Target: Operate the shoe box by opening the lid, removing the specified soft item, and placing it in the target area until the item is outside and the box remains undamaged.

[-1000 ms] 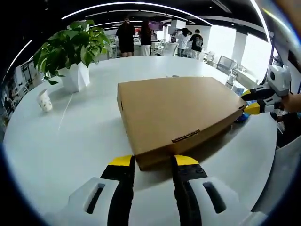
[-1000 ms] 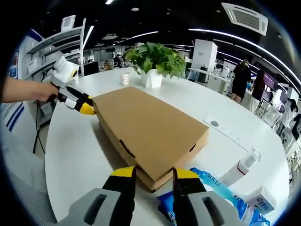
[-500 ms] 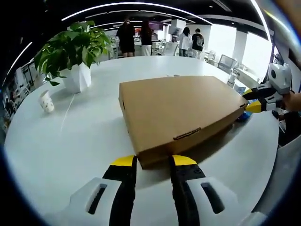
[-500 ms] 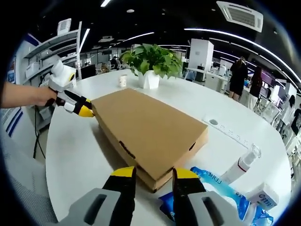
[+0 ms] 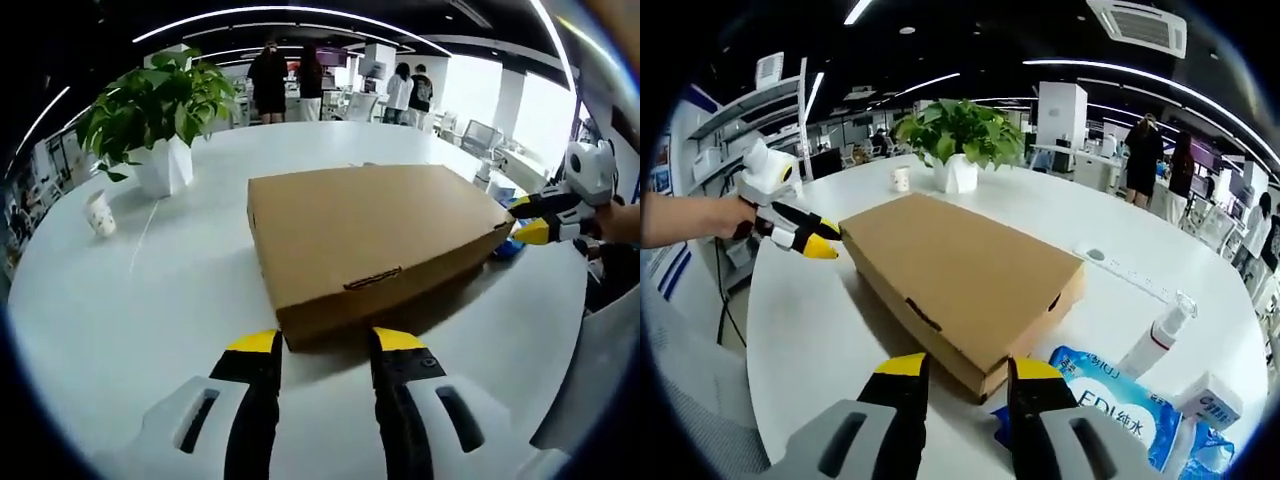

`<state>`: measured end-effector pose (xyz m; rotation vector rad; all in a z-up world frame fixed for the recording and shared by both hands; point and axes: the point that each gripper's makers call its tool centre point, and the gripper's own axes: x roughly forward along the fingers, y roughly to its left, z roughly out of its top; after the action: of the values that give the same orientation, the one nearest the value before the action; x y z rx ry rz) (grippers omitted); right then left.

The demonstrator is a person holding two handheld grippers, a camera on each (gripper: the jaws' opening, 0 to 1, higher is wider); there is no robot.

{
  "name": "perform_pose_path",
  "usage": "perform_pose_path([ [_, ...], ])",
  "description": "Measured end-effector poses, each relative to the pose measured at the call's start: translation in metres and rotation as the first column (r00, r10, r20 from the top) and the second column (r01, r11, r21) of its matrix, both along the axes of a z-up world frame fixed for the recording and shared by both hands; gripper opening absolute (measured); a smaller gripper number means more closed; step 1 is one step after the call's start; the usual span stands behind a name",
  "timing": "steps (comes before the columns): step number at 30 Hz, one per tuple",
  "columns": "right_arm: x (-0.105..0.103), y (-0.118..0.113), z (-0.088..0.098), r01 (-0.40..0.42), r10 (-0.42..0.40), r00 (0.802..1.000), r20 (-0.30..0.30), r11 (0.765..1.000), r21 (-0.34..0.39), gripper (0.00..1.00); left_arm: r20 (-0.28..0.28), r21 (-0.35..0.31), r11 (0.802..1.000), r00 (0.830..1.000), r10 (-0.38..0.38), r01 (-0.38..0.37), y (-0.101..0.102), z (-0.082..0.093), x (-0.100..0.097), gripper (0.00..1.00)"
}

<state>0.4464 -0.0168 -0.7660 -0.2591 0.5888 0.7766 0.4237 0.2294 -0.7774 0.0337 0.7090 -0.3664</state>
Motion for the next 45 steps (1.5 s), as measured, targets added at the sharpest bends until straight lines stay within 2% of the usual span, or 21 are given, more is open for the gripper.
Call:
perform_pose_path([
  [3, -0.001, -0.006, 0.004, -0.003, 0.004, 1.0, 0.013, 1.0, -0.006, 0.29, 0.0, -0.057, 0.998, 1.0, 0.018, -0.018, -0.004, 0.008, -0.007, 0.38],
  [13, -0.008, -0.031, 0.023, -0.034, 0.036, 0.997, 0.064, 0.999, -0.036, 0.36, 0.04, -0.049, 0.999, 0.999, 0.014, -0.012, -0.011, 0.025, -0.016, 0.42],
  [17, -0.02, -0.04, 0.03, -0.052, 0.053, 0.996, 0.07, 0.998, -0.027, 0.4, 0.068, -0.044, 0.999, 0.998, 0.008, -0.005, -0.014, 0.034, -0.021, 0.45],
  [26, -0.042, -0.068, 0.042, -0.043, 0.044, 0.996, 0.079, 0.999, -0.014, 0.47, 0.078, -0.058, 0.998, 0.997, -0.005, 0.01, -0.025, 0.044, -0.039, 0.5],
  [32, -0.052, -0.096, 0.056, 0.003, -0.002, 0.995, 0.103, 1.0, -0.01, 0.54, 0.096, -0.055, 0.998, 0.995, -0.014, 0.019, -0.03, 0.054, -0.056, 0.55],
  [45, -0.076, -0.142, 0.057, 0.095, -0.094, 0.991, 0.097, 0.995, -0.012, 0.64, 0.134, -0.062, 0.998, 0.991, -0.024, 0.033, -0.038, 0.072, -0.084, 0.66],
])
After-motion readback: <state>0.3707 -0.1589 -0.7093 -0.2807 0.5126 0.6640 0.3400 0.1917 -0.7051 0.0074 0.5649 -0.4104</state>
